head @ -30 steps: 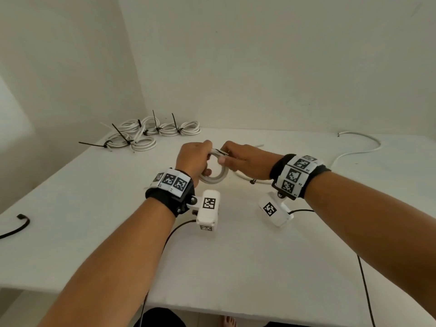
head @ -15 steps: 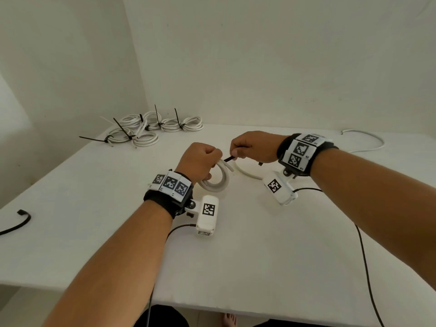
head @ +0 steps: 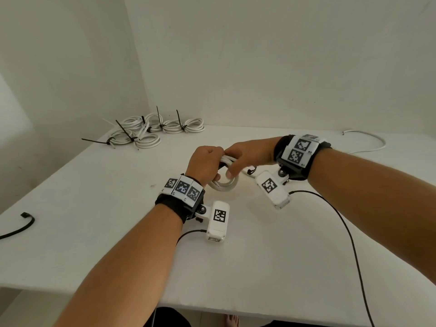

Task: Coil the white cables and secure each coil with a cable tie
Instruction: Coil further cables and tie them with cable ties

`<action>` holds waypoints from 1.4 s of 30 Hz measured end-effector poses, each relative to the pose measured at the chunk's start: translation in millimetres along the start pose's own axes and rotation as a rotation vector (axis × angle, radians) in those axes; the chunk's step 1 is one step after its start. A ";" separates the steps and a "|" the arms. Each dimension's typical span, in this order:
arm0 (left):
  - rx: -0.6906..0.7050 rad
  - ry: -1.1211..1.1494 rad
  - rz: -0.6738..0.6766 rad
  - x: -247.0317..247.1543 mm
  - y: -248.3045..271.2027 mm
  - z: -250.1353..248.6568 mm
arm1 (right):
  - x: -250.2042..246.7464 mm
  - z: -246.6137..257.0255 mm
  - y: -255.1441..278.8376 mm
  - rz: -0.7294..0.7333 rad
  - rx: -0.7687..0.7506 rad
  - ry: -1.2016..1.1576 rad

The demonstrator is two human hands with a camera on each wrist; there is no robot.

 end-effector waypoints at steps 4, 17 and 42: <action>-0.020 -0.024 -0.039 -0.3 -1.6 0.4 | 2.7 -0.6 -5.7 -0.209 -0.055 0.221; -0.156 0.122 -0.047 0.0 -3.9 10.4 | -5.5 -1.4 9.7 -0.731 -0.344 0.048; -0.138 0.229 -0.085 -9.2 -3.4 5.8 | -8.5 10.0 20.5 -0.910 -0.567 0.156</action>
Point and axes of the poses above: each hand's wrist, its own y-axis away from the middle knuckle, its own x-axis out of the palm, z = x × y, the point moved 5 cm from there along -y, towards the middle knuckle, and after that the axes turned 7 degrees about -z, right-handed, at the moved point
